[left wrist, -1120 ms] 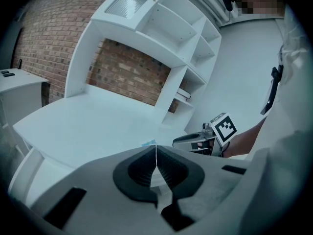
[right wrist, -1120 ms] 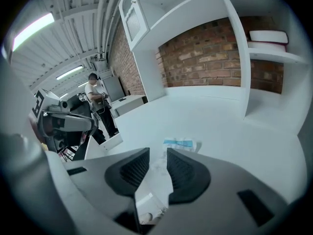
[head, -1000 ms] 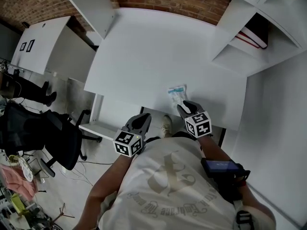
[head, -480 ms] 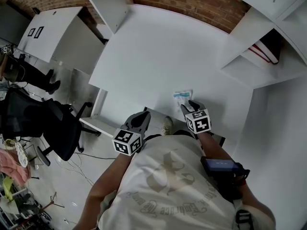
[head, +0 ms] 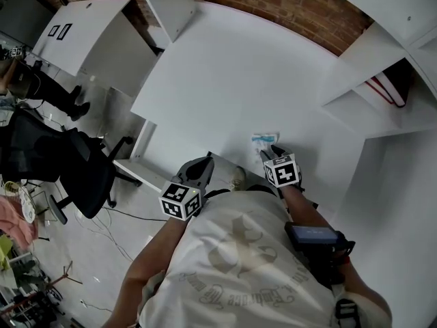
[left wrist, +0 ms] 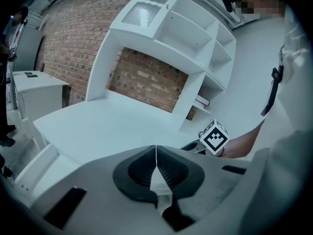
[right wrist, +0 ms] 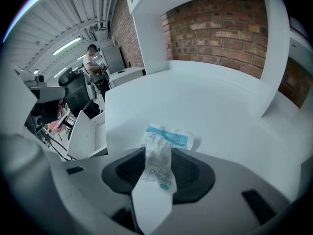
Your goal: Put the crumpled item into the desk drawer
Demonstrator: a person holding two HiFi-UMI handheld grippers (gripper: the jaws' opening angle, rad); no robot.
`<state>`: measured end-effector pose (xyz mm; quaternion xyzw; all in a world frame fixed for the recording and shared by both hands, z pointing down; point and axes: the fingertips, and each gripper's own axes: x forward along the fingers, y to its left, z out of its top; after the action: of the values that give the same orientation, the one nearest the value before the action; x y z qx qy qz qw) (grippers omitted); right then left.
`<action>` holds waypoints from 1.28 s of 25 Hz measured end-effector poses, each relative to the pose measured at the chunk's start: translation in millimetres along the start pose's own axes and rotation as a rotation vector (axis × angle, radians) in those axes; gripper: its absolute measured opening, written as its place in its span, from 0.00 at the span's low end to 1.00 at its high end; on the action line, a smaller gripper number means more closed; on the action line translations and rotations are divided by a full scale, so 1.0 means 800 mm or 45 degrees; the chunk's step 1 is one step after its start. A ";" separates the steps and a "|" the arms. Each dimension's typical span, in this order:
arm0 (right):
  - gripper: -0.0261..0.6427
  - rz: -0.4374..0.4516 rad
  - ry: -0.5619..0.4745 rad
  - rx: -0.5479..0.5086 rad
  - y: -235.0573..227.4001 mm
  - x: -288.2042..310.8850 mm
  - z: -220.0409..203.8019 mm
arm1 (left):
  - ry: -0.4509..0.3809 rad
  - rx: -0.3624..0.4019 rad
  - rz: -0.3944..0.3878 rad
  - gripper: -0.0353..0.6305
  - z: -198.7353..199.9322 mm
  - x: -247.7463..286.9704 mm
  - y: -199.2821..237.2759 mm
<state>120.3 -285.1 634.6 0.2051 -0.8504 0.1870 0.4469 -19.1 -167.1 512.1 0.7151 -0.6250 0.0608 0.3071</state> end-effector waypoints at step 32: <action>0.12 0.092 -0.136 -0.171 0.036 0.008 0.088 | -0.047 -0.104 0.204 0.09 -0.012 -0.048 0.035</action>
<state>54.0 -296.8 598.9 0.1536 -0.8904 0.1342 0.4069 -50.8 -130.0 512.3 0.6507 -0.6877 0.0465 0.3186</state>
